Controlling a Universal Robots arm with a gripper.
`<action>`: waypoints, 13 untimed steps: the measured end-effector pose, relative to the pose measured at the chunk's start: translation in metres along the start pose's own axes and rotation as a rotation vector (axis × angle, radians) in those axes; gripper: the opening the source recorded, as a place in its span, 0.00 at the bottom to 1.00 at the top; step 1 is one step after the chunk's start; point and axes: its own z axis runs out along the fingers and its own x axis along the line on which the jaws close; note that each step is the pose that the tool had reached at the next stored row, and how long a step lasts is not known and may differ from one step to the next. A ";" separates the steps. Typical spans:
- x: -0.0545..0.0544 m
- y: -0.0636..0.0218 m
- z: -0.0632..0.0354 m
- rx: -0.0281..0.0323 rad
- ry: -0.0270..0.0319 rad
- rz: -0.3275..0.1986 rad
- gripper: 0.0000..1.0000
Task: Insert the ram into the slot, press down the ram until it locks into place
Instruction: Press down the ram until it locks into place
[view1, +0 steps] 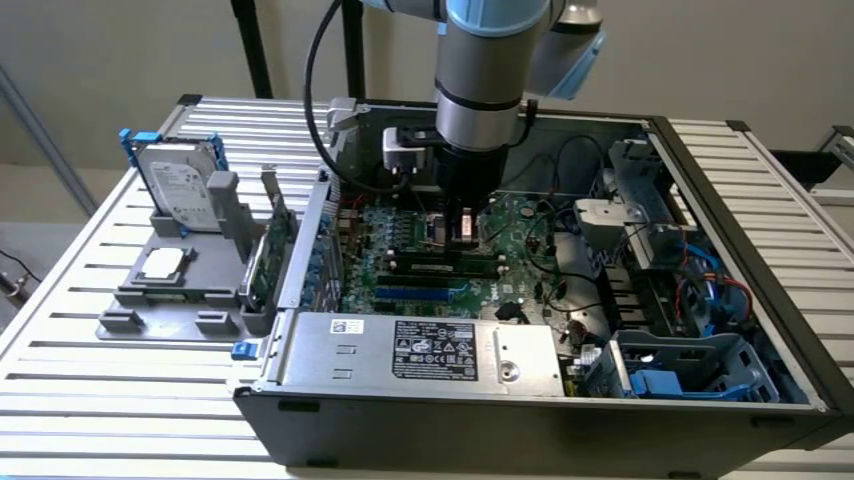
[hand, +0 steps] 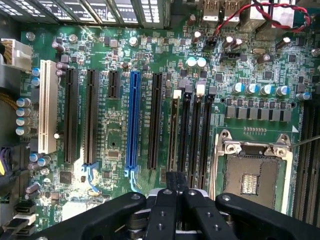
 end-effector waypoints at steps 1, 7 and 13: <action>0.000 0.0001 -0.0048 -0.0005 0.0013 0.000 0.11; 0.001 0.0001 -0.0230 -0.0003 0.0033 0.000 0.11; 0.001 0.0001 -0.0231 -0.0005 0.0087 0.000 0.11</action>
